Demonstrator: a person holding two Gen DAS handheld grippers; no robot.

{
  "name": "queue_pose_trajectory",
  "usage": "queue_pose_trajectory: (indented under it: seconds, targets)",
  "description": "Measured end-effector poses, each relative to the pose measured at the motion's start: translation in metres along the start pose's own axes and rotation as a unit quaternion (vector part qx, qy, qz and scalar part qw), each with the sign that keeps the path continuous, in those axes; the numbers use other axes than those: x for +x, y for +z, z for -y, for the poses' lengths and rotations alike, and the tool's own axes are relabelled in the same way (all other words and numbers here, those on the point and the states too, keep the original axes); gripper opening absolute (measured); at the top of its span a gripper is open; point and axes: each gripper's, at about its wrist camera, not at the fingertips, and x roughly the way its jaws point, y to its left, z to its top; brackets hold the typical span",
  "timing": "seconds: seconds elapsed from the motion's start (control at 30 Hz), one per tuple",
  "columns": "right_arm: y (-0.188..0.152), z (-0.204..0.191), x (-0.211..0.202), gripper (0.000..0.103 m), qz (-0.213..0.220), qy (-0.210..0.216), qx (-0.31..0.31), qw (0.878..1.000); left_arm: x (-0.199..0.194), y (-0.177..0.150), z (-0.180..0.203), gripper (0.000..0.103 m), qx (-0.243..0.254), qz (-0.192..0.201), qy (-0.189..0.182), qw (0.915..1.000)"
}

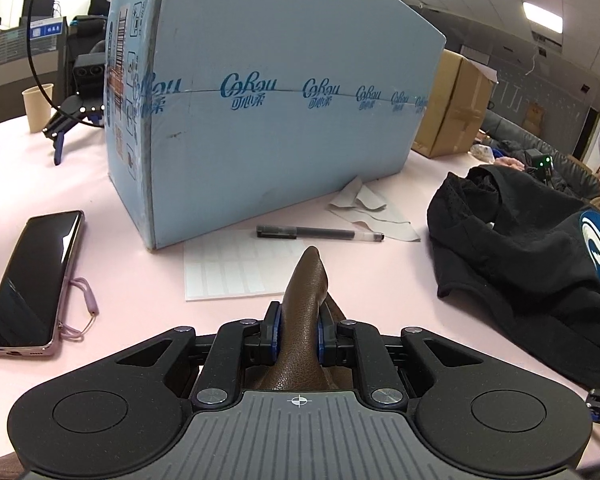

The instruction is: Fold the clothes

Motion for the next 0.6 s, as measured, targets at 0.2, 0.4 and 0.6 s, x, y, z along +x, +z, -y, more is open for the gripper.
queue_pose_trajectory:
  seconds: [0.2, 0.4, 0.6]
  targets:
    - [0.028, 0.010, 0.025, 0.074, 0.014, 0.023, 0.060, 0.998, 0.003, 0.000, 0.001, 0.015, -0.007, -0.002, -0.001, 1.0000]
    - [0.036, 0.041, 0.051, 0.074, 0.022, 0.062, 0.209, 0.976, 0.004, 0.000, -0.001, 0.015, -0.009, -0.003, -0.004, 0.9999]
    - [0.044, 0.027, 0.071, 0.074, 0.015, 0.075, 0.218, 0.973, 0.006, -0.002, -0.002, 0.016, -0.013, -0.004, -0.007, 0.9999]
